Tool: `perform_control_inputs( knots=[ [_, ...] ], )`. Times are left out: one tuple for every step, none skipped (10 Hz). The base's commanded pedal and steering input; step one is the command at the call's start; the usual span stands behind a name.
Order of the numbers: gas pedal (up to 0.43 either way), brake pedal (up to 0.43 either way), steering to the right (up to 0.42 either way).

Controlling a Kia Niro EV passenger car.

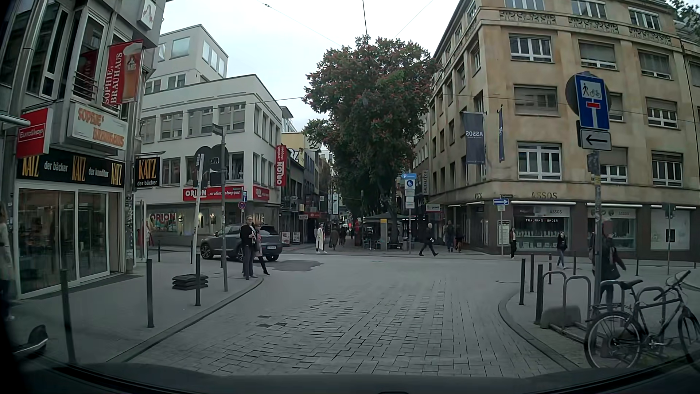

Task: Follow the waypoints while adhering to traffic rules and regulations

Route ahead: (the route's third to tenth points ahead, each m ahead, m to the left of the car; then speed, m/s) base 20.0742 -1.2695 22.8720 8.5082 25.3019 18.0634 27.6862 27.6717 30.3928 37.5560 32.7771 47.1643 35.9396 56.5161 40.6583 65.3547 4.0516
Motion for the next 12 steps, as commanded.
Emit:
perform_control_inputs(
  knots=[
    [0.000,0.079,0.014],
    [0.000,0.079,0.014],
    [0.000,0.079,0.013],
    [0.000,0.079,0.014],
    [0.000,0.079,0.013],
    [0.000,0.073,0.015],
    [0.000,0.085,0.020],
    [0.000,0.110,0.025],
    [0.000,0.122,0.033],
    [0.000,0.116,0.037],
    [0.000,0.116,0.039],
    [0.000,0.116,0.038]
  ],
)
